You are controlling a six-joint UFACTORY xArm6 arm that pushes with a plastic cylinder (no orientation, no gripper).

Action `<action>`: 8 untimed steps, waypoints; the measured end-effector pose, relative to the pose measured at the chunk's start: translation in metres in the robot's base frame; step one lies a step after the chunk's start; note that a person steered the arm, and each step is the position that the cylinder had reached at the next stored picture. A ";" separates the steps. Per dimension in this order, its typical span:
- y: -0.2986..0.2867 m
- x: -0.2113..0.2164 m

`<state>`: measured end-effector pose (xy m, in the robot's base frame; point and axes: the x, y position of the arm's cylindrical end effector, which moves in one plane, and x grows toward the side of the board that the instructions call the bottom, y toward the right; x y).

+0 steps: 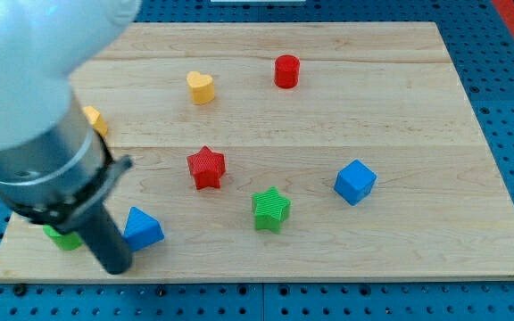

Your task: Push the blue triangle towards the yellow hexagon

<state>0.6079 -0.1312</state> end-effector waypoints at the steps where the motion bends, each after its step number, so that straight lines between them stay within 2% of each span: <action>1: 0.021 -0.028; 2: 0.001 -0.086; 3: -0.002 -0.073; 4: -0.019 -0.032; 5: -0.040 -0.061; 6: -0.009 -0.115; 7: -0.004 -0.137; 8: -0.005 -0.114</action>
